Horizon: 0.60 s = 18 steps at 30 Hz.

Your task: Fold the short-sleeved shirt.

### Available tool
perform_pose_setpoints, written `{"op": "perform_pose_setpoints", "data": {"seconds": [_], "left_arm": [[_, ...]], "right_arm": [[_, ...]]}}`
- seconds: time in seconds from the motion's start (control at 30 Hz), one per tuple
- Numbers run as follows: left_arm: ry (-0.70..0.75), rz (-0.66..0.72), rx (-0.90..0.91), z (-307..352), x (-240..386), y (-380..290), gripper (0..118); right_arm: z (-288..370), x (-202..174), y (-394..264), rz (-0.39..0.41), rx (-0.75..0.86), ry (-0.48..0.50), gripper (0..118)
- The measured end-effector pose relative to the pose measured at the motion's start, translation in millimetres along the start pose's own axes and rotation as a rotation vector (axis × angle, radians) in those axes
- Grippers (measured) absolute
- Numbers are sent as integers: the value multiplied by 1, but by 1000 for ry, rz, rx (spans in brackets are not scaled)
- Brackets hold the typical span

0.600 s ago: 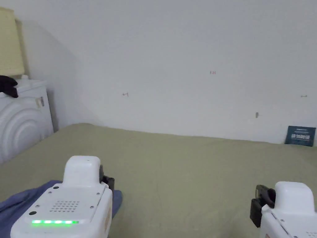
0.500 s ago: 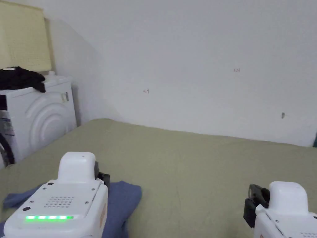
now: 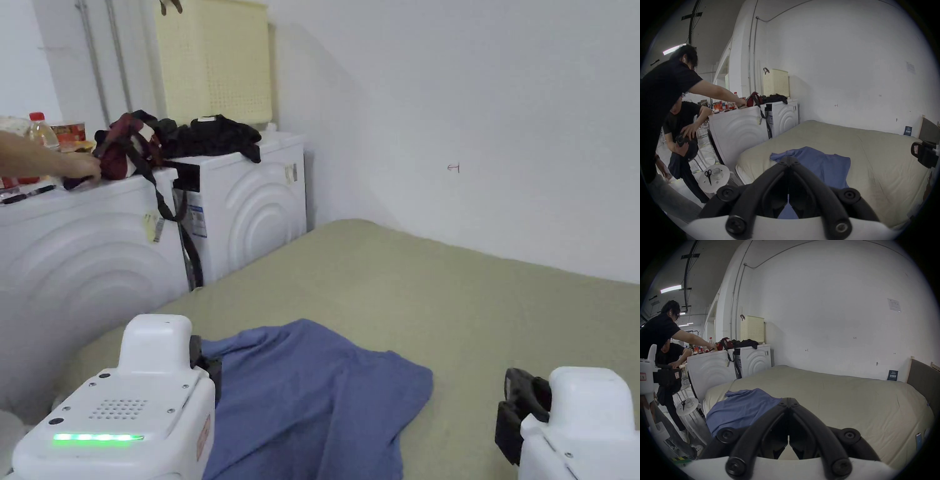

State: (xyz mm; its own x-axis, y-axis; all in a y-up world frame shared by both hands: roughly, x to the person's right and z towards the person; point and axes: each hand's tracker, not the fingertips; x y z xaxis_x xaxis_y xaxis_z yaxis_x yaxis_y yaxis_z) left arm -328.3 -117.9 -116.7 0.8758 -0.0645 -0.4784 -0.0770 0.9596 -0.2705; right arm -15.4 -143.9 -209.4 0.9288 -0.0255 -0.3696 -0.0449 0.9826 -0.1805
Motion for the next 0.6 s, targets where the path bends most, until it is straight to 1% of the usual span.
{"op": "perform_pose_setpoints", "data": {"seconds": [0.07, 0.2, 0.3, 0.43, 0.6], "left_arm": [[-30, 20, -30, -12, 0, -3, 0], [-37, 8, -59, -41, 8, -7, 0], [-68, 19, -85, -69, 15, -8, 0], [-97, -3, -120, -104, 34, -12, 0], [-230, -33, -292, -168, 65, -31, 0]], "right_arm": [[-4, 3, -2, -3, -10, 2, 1], [-16, 13, -10, -6, -33, -12, 1], [-28, 20, -18, -10, -62, -22, 1], [-46, 29, -28, -13, -98, -42, 1], [-60, 36, -43, -17, -144, -62, 1]]}}
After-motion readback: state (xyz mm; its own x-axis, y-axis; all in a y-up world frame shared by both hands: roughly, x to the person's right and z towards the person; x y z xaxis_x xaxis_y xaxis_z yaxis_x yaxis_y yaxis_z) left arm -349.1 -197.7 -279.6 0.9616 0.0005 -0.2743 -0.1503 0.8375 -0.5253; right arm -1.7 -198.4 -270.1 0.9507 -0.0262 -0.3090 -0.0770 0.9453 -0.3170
